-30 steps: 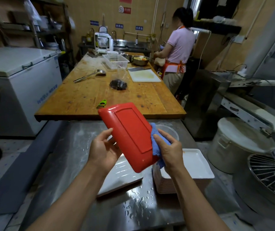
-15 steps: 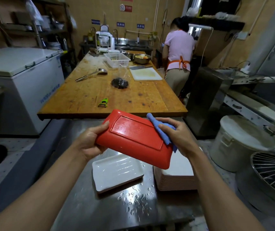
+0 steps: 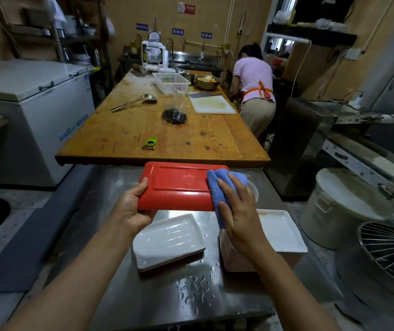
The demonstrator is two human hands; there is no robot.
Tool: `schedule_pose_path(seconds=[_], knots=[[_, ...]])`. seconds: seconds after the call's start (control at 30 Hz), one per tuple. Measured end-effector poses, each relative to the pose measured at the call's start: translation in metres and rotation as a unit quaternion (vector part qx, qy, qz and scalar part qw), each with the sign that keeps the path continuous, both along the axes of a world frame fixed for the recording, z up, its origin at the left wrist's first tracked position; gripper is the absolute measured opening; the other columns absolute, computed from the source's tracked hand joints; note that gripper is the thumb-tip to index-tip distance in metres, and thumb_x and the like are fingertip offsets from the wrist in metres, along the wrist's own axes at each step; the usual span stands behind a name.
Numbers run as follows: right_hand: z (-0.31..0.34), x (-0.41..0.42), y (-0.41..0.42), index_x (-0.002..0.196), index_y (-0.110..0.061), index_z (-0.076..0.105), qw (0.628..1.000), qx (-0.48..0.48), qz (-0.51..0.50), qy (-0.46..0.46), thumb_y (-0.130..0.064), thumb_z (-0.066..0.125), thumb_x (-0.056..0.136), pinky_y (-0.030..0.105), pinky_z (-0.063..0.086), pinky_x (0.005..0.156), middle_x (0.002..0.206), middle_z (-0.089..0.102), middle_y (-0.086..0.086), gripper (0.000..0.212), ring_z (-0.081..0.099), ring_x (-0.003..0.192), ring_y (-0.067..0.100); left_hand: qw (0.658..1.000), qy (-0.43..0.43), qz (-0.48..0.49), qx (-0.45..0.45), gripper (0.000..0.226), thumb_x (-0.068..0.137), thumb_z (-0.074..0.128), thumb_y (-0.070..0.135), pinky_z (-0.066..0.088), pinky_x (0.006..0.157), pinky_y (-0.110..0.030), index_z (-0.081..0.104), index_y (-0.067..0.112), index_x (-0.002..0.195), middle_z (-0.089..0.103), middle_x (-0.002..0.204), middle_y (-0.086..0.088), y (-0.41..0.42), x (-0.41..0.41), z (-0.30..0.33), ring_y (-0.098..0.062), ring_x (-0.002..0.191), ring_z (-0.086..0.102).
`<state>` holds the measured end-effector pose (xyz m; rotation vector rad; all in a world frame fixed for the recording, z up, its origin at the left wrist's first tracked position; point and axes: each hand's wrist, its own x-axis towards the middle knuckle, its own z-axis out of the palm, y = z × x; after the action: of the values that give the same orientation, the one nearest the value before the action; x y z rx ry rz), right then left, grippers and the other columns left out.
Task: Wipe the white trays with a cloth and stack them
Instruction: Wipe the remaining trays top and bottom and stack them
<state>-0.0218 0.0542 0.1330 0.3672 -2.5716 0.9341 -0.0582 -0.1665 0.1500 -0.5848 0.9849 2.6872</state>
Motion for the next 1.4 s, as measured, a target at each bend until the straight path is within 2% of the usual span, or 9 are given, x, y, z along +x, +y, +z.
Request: schedule_pose_path(seconds=[0.13,0.37,0.57,0.67,0.8,0.9,1.1,1.23,1.4], knots=[[0.004,0.001,-0.013,0.133,-0.011,0.051,0.988,0.13,-0.039,0.067,-0.034,0.035,0.093,0.051,0.025,0.112,0.143,0.043,0.011,0.049,0.031,0.13,0.029,0.999,0.035,0.0,-0.01,0.013,0.092,0.055,0.021,0.059,0.055,-0.03,0.062,0.011,0.098,0.073,0.074,-0.008,0.011,0.004,0.004,-0.017,0.062,0.071],[0.011,0.006,-0.069,0.14,-0.022,0.043,0.983,0.176,-0.024,0.055,-0.04,0.03,0.095,0.047,0.018,0.114,0.15,0.036,0.004,0.05,0.033,0.136,0.032,0.994,0.108,-0.001,0.005,0.023,0.097,0.046,0.024,0.058,0.056,-0.027,0.062,0.008,0.101,0.074,0.077,-0.008,0.026,0.014,0.006,-0.015,0.064,0.071],[0.034,-0.012,-0.094,0.145,-0.027,0.034,0.983,0.181,0.001,0.019,-0.039,0.029,0.097,0.044,0.013,0.115,0.155,0.025,0.001,0.049,0.023,0.14,0.031,0.985,0.17,-0.021,-0.016,0.033,0.097,0.04,0.023,0.054,0.081,-0.026,0.055,0.01,0.123,0.066,0.111,-0.01,0.025,0.017,0.007,-0.011,0.083,0.07],[0.036,-0.028,-0.087,0.147,-0.036,0.02,0.983,0.182,-0.001,-0.017,-0.043,0.029,0.099,0.044,0.002,0.116,0.158,0.01,-0.009,0.05,0.011,0.143,0.026,0.983,0.179,-0.018,-0.031,0.028,0.095,0.043,0.022,0.056,0.074,-0.029,0.061,0.01,0.113,0.07,0.102,-0.011,0.021,0.019,0.004,-0.015,0.079,0.071],[0.036,-0.04,-0.06,0.147,-0.036,0.02,0.978,0.192,-0.071,-0.032,-0.043,0.027,0.098,0.048,0.002,0.116,0.157,0.013,-0.011,0.049,0.009,0.143,0.023,0.984,0.175,-0.004,-0.029,0.026,0.087,0.051,0.023,0.058,0.07,-0.033,0.063,0.007,0.104,0.074,0.089,-0.01,0.015,0.02,0.0,-0.018,0.074,0.071],[0.03,-0.042,-0.04,0.146,-0.034,0.025,0.978,0.158,-0.121,-0.07,-0.043,0.028,0.098,0.048,0.008,0.115,0.155,0.018,-0.009,0.048,0.012,0.141,0.024,0.988,0.155,-0.007,-0.017,0.03,0.085,0.054,0.022,0.057,0.074,-0.035,0.062,0.007,0.109,0.073,0.092,-0.011,0.015,0.021,-0.006,-0.018,0.077,0.071],[0.016,-0.037,-0.009,0.139,-0.018,0.039,0.983,0.031,-0.149,-0.1,-0.029,0.033,0.099,0.039,0.03,0.103,0.147,0.031,0.012,0.042,0.033,0.129,0.032,0.993,0.112,-0.015,0.01,0.023,0.083,0.057,0.018,0.058,0.058,-0.03,0.064,0.008,0.103,0.074,0.086,-0.009,0.021,0.023,-0.014,-0.018,0.074,0.072],[0.011,-0.029,0.01,0.11,-0.007,0.053,0.965,-0.152,-0.194,-0.085,-0.031,0.034,0.099,0.028,0.034,0.073,0.102,0.058,0.015,0.032,0.054,0.095,0.032,0.995,0.1,-0.021,0.02,0.023,0.081,0.058,0.019,0.058,0.058,-0.031,0.064,0.008,0.101,0.074,0.088,-0.01,0.028,0.02,-0.012,-0.02,0.075,0.072],[0.004,-0.019,0.03,0.074,-0.023,0.05,0.937,-0.275,-0.205,-0.069,-0.034,0.036,0.1,0.025,0.034,0.052,0.066,0.053,-0.003,0.031,0.052,0.062,0.014,0.997,0.059,-0.014,0.046,0.014,0.093,0.052,0.017,0.058,0.055,-0.031,0.063,0.009,0.096,0.074,0.079,-0.007,0.04,0.014,-0.015,-0.016,0.067,0.072]])
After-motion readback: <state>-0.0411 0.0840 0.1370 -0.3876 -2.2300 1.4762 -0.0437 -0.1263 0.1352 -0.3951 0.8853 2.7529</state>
